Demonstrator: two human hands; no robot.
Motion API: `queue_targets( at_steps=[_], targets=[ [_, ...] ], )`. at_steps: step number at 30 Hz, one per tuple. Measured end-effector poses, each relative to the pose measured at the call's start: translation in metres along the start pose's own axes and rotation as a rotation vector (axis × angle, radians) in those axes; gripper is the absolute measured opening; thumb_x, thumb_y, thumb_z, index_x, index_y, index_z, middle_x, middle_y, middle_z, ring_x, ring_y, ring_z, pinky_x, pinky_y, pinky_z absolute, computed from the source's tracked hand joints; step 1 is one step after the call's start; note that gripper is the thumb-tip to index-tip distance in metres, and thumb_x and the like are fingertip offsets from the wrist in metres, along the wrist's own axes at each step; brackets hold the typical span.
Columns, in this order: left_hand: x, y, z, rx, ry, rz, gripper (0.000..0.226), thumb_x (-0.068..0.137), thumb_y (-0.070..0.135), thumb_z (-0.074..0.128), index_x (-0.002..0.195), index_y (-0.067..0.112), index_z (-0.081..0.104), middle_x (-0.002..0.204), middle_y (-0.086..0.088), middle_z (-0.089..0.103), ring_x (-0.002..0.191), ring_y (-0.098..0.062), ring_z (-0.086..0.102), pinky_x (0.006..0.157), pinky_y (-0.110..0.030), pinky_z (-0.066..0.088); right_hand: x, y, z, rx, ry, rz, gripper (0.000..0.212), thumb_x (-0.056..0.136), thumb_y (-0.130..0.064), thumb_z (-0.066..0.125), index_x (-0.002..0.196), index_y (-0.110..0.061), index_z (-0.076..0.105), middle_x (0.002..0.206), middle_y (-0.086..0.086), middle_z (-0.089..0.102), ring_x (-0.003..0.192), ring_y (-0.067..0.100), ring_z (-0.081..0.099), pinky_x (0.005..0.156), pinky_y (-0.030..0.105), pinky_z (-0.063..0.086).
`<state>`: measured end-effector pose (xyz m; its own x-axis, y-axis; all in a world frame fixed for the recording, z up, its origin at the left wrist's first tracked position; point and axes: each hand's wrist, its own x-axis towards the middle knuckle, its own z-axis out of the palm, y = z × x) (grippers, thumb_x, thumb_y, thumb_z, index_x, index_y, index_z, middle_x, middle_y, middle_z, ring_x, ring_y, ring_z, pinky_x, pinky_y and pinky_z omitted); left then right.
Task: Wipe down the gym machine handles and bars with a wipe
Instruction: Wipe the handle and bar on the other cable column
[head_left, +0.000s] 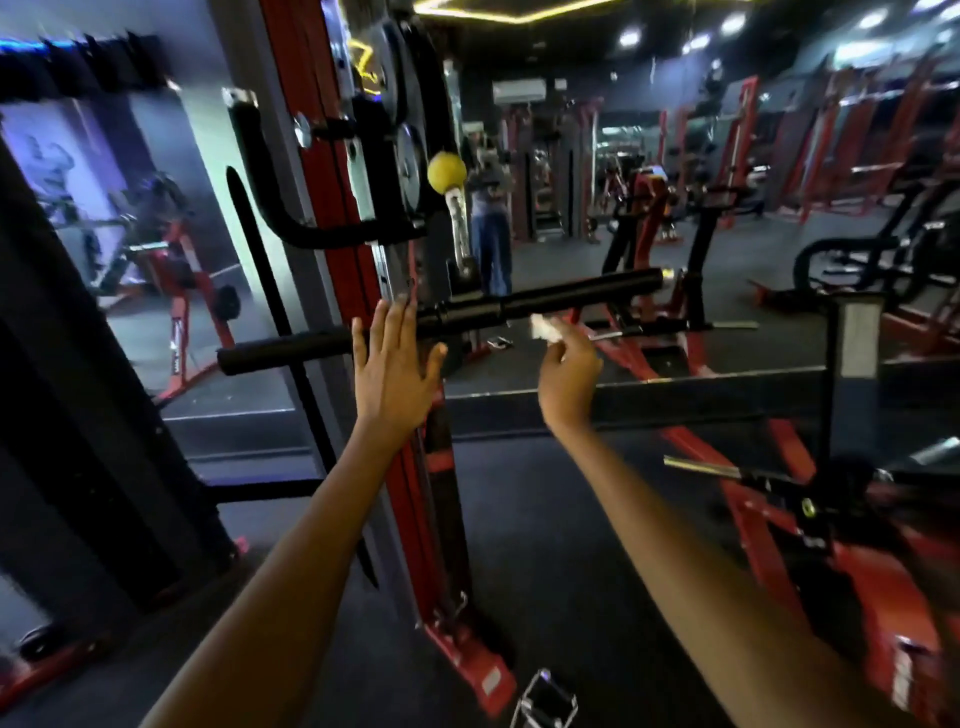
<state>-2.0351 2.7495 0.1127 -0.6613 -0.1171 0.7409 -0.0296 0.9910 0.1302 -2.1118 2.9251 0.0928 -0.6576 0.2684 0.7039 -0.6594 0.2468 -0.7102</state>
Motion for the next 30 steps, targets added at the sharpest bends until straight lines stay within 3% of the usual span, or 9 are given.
queue_targets(
  at_steps=[2,5,10,15,20,24,27,30],
  targets=[
    [-0.017,0.02,0.0,-0.092,0.027,0.018,0.059,0.099,0.034,0.049,0.147,0.004,0.034,0.155,-0.013,0.031,0.147,-0.029,0.018,0.119,-0.045,0.002,-0.002,0.001,-0.026,-0.081,0.025,0.099,0.027,0.081,0.009,0.057,0.107,0.006,0.066,0.108,0.023,0.061,0.099,0.033,0.06,0.086,0.011,0.037],
    [-0.046,0.06,0.009,-0.225,-0.058,0.032,0.057,0.096,0.027,0.056,0.145,0.003,0.038,0.151,-0.015,0.037,0.145,-0.031,0.025,0.119,-0.045,0.004,-0.01,0.001,-0.074,-0.226,0.038,0.172,0.028,0.079,0.007,0.062,0.107,0.005,0.063,0.111,0.023,0.054,0.101,0.034,0.055,0.084,0.018,0.036],
    [-0.098,0.119,0.038,-0.314,-0.347,0.06,0.042,0.1,0.035,0.047,0.136,0.016,0.05,0.137,-0.005,0.054,0.132,-0.021,0.044,0.121,-0.042,0.003,-0.047,0.033,-0.175,-0.54,-0.045,0.317,0.021,0.077,-0.015,0.068,0.091,0.001,0.066,0.101,0.022,0.062,0.091,0.034,0.057,0.072,0.021,0.034],
    [-0.138,0.172,0.059,-0.384,-0.521,0.089,0.041,0.1,0.035,0.047,0.136,0.017,0.051,0.138,-0.004,0.054,0.13,-0.023,0.045,0.118,-0.039,0.018,-0.095,0.032,-0.258,-0.796,-0.075,0.397,0.012,0.081,-0.007,0.064,0.092,-0.003,0.067,0.093,0.019,0.067,0.09,0.036,0.061,0.076,0.036,0.042],
    [-0.169,0.222,0.08,-0.439,-0.642,0.094,0.041,0.099,0.034,0.049,0.136,0.016,0.053,0.137,-0.005,0.055,0.126,-0.026,0.048,0.111,-0.036,0.028,-0.129,0.053,-0.306,-0.855,-0.146,0.419,0.012,0.081,-0.005,0.063,0.092,-0.011,0.064,0.093,0.013,0.064,0.087,0.032,0.061,0.074,0.033,0.044],
    [-0.195,0.262,0.109,-0.421,-0.751,0.145,0.041,0.099,0.036,0.048,0.136,0.018,0.052,0.138,-0.002,0.054,0.128,-0.022,0.047,0.11,-0.034,0.029,-0.138,0.077,-0.337,-0.877,-0.18,0.526,0.033,0.082,-0.01,0.065,0.115,-0.013,0.063,0.102,0.014,0.067,0.092,0.03,0.064,0.078,0.032,0.046],
    [-0.201,0.292,0.131,-0.397,-0.837,0.154,0.042,0.1,0.037,0.046,0.138,0.02,0.049,0.141,0.001,0.05,0.13,-0.019,0.045,0.11,-0.032,0.029,-0.127,0.1,-0.361,-0.914,-0.195,0.532,0.019,0.085,-0.017,0.063,0.102,-0.011,0.067,0.095,0.011,0.067,0.086,0.028,0.063,0.07,0.027,0.04],
    [-0.191,0.328,0.156,-0.379,-0.887,0.165,0.044,0.1,0.038,0.045,0.14,0.021,0.047,0.143,0.001,0.048,0.131,-0.018,0.044,0.11,-0.033,0.03,-0.102,0.13,-0.384,-0.922,-0.18,0.529,0.022,0.086,-0.016,0.062,0.105,-0.007,0.066,0.104,0.012,0.063,0.091,0.028,0.061,0.075,0.03,0.044]
  ],
)
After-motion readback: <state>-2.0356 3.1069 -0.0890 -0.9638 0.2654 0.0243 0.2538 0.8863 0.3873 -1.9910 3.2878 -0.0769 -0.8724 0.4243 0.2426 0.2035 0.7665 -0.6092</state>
